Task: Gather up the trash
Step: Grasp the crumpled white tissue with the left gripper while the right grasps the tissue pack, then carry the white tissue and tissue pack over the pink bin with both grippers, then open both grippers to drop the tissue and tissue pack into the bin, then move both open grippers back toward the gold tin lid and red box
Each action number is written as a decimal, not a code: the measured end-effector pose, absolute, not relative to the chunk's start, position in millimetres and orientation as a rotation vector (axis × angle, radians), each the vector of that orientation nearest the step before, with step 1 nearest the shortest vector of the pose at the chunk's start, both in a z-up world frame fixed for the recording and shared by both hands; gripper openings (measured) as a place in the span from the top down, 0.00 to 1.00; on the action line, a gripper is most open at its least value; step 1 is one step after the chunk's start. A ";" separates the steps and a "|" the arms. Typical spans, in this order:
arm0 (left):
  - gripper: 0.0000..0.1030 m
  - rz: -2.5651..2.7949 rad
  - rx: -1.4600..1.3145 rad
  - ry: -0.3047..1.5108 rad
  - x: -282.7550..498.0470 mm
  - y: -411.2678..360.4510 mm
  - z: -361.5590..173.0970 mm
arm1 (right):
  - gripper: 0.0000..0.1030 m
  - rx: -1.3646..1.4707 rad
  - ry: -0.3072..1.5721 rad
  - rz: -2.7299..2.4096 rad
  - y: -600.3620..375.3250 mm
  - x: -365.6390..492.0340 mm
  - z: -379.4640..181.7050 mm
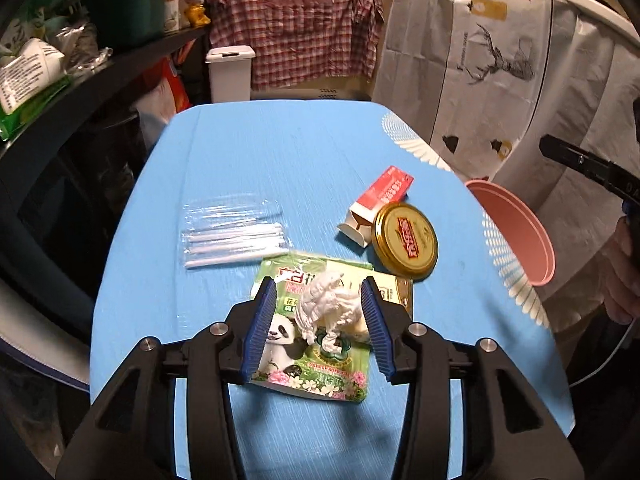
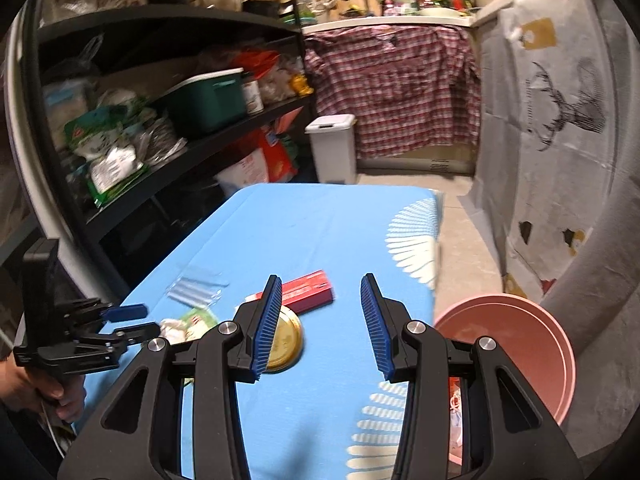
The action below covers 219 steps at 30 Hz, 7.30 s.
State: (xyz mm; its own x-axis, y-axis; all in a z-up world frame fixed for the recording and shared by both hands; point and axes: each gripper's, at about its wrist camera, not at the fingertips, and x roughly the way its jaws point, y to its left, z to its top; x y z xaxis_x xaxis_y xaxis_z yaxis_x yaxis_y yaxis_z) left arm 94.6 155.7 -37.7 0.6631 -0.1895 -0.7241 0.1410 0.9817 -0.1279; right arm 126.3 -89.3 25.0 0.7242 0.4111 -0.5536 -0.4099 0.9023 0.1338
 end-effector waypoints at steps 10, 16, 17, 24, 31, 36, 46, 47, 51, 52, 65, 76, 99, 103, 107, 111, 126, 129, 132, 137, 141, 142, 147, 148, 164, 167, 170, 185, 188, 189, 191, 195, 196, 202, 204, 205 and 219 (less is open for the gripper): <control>0.81 -0.222 -0.069 0.889 99.8 155.2 -52.2 | 0.59 -0.078 0.652 0.559 -53.0 116.5 6.9; 0.98 -0.179 -0.070 0.882 100.3 165.0 -45.2 | 0.51 -0.145 0.657 0.643 -26.7 108.3 -3.9; 0.98 -0.158 -0.077 0.876 100.4 169.6 -42.2 | 0.51 -0.156 0.661 0.655 -22.6 107.7 -6.4; 0.99 -0.088 -0.147 0.826 102.2 194.6 -21.6 | 0.46 -0.242 0.719 0.736 10.8 103.9 -32.8; 0.99 -0.070 -0.177 0.790 104.5 204.3 -8.7 | 0.46 -0.338 0.781 0.795 41.5 104.0 -63.3; 0.99 -0.073 -0.186 0.773 105.9 210.4 -5.5 | 0.45 -0.382 0.800 0.776 47.7 106.1 -76.2; 0.99 -0.088 -0.176 0.763 106.3 207.0 -1.9 | 0.44 -0.412 0.804 0.754 48.8 104.4 -78.8; 0.99 -0.089 -0.173 0.761 105.7 206.8 -1.6 | 0.44 -0.413 0.806 0.753 49.1 104.3 -78.9; 0.99 -0.089 -0.169 0.760 103.9 206.0 -1.2 | 0.44 -0.416 0.809 0.753 48.0 103.9 -79.3; 0.99 -0.087 -0.167 0.760 103.5 206.2 -1.2 | 0.45 -0.418 0.809 0.751 47.8 103.3 -79.2; 0.99 -0.075 -0.155 0.742 94.5 207.0 4.8 | 0.65 -0.408 0.755 0.769 36.9 90.4 -59.8; 0.99 -0.083 -0.151 0.720 87.9 198.6 13.3 | 0.65 -0.330 0.671 0.723 12.1 82.3 -20.0; 0.99 -0.162 -0.109 0.651 82.2 137.5 39.4 | 0.65 -0.114 0.517 0.506 -97.2 84.2 77.7; 0.99 -0.184 -0.095 0.642 84.1 123.6 42.4 | 0.65 -0.073 0.492 0.437 -130.7 87.2 89.8; 0.99 -0.200 -0.088 0.636 87.3 111.1 45.3 | 0.65 -0.035 0.469 0.371 -164.0 89.9 96.8; 0.99 -0.213 -0.083 0.632 90.3 100.6 46.9 | 0.65 -0.011 0.456 0.307 -188.2 91.6 94.2; 0.99 -0.263 -0.056 0.633 113.0 57.2 42.2 | 0.65 0.047 0.485 0.141 -238.9 107.1 60.3; 0.99 -0.275 -0.054 0.634 119.3 48.1 40.3 | 0.65 0.037 0.486 0.123 -243.1 109.9 57.2; 0.99 -0.292 -0.051 0.638 126.1 36.9 37.0 | 0.65 0.037 0.494 0.110 -248.8 112.5 52.9; 0.99 -0.315 -0.042 0.647 135.6 20.5 29.8 | 0.65 0.043 0.505 0.078 -261.0 116.8 46.5; 0.99 -0.333 -0.040 0.652 143.6 9.2 24.9 | 0.65 0.055 0.516 0.055 -269.9 121.3 41.7; 0.99 -0.336 -0.040 0.652 145.5 6.6 24.2 | 0.65 0.056 0.518 0.052 -271.2 122.0 40.9; 0.99 -0.364 -0.041 0.653 152.3 -6.9 19.9 | 0.65 0.055 0.526 0.045 -273.0 124.3 38.8; 0.99 -0.370 -0.041 0.652 153.3 -10.1 18.9 | 0.65 0.052 0.527 0.044 -272.8 124.4 38.6; 0.99 -0.480 -0.007 0.673 171.8 -76.8 -0.4 | 0.65 0.063 0.578 -0.011 -281.4 137.9 29.4; 0.99 -0.498 -0.007 0.673 176.0 -87.0 -0.6 | 0.65 0.068 0.591 -0.014 -282.5 140.3 27.3; 0.99 -0.507 -0.008 0.676 181.1 -95.6 -2.0 | 0.65 0.066 0.596 -0.014 -282.7 140.8 25.6; 0.83 -0.560 -0.007 0.734 200.6 -109.6 -8.0 | 0.50 0.073 0.656 -0.034 -286.7 154.0 12.0; 0.83 -0.560 -0.037 0.735 201.2 -101.7 -5.9 | 0.48 0.072 0.653 -0.036 -286.8 153.1 11.7; 0.82 -0.559 -0.040 0.734 200.6 -100.1 -4.9 | 0.48 0.070 0.651 -0.035 -286.5 153.0 11.7; 0.82 -0.554 -0.038 0.726 198.0 -98.1 -2.6 | 0.48 0.068 0.647 -0.033 -285.2 152.2 12.2; 0.83 -0.539 -0.035 0.704 190.9 -89.9 4.7 | 0.48 0.069 0.627 -0.022 -283.7 149.2 16.4; 0.83 -0.530 -0.035 0.697 187.6 -85.3 8.1 | 0.48 0.070 0.622 -0.019 -282.8 148.0 17.5; 0.83 -0.468 -0.025 0.665 171.6 -53.9 28.7 | 0.48 0.073 0.585 0.023 -270.3 140.5 28.2; 0.83 -0.445 -0.018 0.655 166.5 -37.6 36.4 | 0.48 0.085 0.577 0.049 -264.9 138.4 31.8; 0.83 -0.428 -0.011 0.648 163.7 -26.8 42.0 | 0.48 0.092 0.573 0.062 -262.3 137.2 33.4; 0.83 -0.150 0.018 0.607 137.8 151.9 73.2 | 0.68 0.184 0.507 0.252 -199.4 135.0 56.9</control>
State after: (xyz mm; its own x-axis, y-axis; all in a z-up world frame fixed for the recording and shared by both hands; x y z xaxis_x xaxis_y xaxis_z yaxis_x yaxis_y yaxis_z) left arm 137.8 151.9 73.2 0.8107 -0.1352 -0.5696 0.1456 0.9890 -0.0276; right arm 135.0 -199.4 56.9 0.8445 0.2829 -0.4547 -0.1924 0.9527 0.2354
